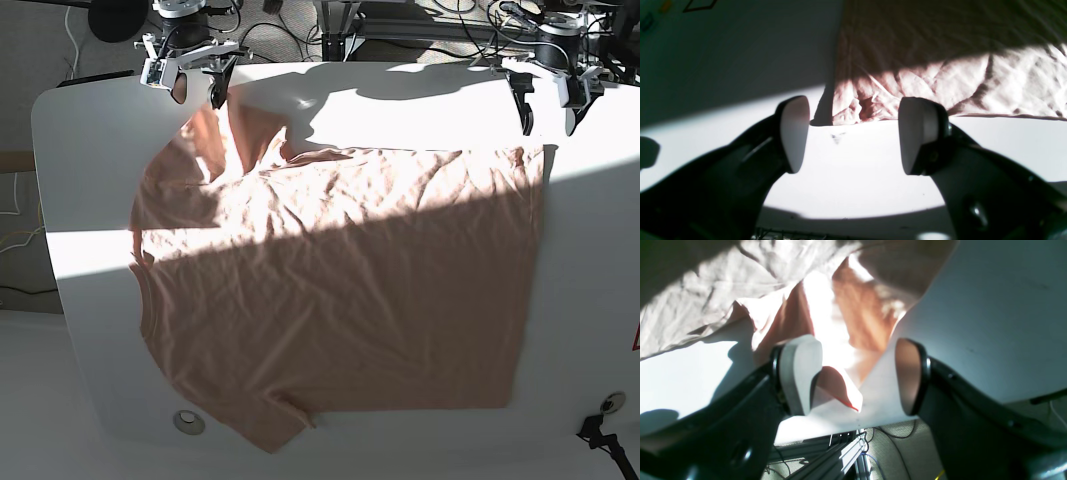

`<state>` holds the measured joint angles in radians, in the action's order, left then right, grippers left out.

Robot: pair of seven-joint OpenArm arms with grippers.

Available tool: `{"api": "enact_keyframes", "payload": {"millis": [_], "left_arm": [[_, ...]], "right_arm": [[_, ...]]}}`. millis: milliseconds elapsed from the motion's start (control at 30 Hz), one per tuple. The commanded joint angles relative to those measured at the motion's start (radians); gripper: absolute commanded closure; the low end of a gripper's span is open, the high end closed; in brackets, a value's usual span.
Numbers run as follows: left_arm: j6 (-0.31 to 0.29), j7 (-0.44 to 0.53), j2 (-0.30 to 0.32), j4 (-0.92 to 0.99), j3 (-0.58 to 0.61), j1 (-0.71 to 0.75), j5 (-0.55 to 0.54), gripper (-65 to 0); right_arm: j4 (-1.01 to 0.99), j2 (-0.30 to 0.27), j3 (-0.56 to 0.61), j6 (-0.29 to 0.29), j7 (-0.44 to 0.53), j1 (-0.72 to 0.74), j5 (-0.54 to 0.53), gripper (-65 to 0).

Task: Fold the T-shirt properly
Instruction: 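Lower both grippers toward the shoulder edges of the peach T-shirt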

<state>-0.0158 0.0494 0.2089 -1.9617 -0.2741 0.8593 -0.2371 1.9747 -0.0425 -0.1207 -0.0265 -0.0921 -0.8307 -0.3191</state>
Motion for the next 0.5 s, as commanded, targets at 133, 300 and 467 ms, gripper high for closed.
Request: {"api": "enact_keyframes", "payload": {"millis": [133,300,467], "left_arm": [[-0.003,0.023,0.004,-0.017,-0.001,0.005,0.002,-39.0],[-0.003,0.023,0.004,-0.006,-0.001,0.004,0.002,-39.0],[-0.003,0.023,0.004,-0.006,-0.001,0.004,0.003,-39.0]], "right_arm": [[-0.019,0.000,0.003,-0.006,-0.025,0.032,-0.001,-36.7],[-0.074,0.000,0.005,-0.006,-0.025,0.050,-0.001,-36.7],[-0.119,0.000,0.006,-0.006,-0.025,0.067,-0.001,-36.7]]}}
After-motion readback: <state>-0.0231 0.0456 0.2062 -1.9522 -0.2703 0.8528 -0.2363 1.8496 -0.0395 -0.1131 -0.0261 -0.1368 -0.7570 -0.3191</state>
